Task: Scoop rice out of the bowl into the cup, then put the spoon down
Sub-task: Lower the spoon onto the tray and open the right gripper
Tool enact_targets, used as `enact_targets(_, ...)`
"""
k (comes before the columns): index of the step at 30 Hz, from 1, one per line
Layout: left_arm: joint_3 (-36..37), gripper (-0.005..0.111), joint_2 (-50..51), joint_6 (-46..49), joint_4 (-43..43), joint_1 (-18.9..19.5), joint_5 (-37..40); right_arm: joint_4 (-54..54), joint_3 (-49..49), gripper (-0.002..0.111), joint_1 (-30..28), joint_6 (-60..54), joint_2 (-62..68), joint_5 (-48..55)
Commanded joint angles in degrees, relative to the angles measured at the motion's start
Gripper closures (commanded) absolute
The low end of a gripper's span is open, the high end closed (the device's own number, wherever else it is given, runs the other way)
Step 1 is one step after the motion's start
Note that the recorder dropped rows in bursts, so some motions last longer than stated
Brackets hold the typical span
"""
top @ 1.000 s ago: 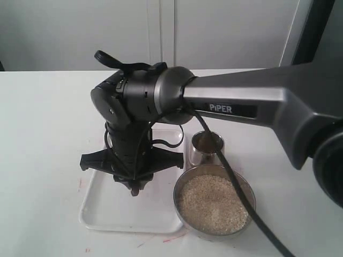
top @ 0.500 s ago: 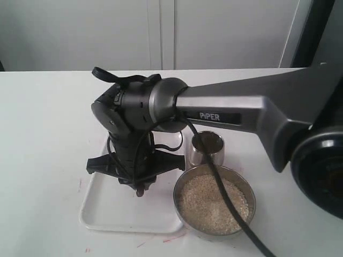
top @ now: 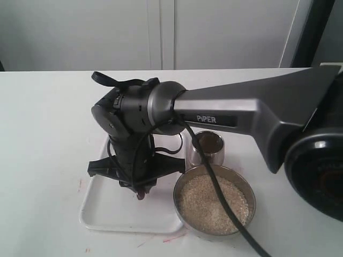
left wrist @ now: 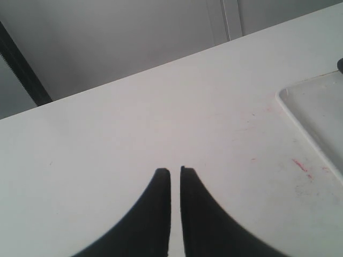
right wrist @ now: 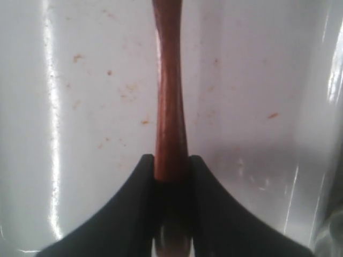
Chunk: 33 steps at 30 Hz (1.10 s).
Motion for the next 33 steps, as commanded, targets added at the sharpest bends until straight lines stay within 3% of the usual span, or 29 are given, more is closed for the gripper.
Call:
enact_targets(1,-0.35,0.092,0.05,-0.08,-0.50,-0.16,-0.34,0.43,-0.17,0.108,0.05,0.41,-0.24,0.58)
enact_targets(7,-0.35,0.092,0.05,-0.08,-0.50,-0.16,-0.34,0.43,-0.17,0.107,0.05,0.28,-0.24,0.58)
enact_targets(14,-0.35,0.092,0.05,-0.08,-0.50,-0.16,-0.34,0.43,-0.17,0.087,0.05,-1.11,-0.24,0.15)
enact_targets(22,-0.35,0.092,0.05,-0.08,-0.50,-0.16,-0.34,0.43,-0.17,0.087,0.05,-1.38,-0.24,0.06)
enact_targets(29,-0.35,0.092,0.05,-0.08,-0.50,-0.16,-0.34,0.77,-0.17,0.071,0.05,-2.81,-0.24,0.75)
enact_targets(33,-0.35,0.092,0.05,-0.08,-0.50,-0.16,-0.34,0.90,-0.17,0.071,0.05,-2.81,-0.24,0.90)
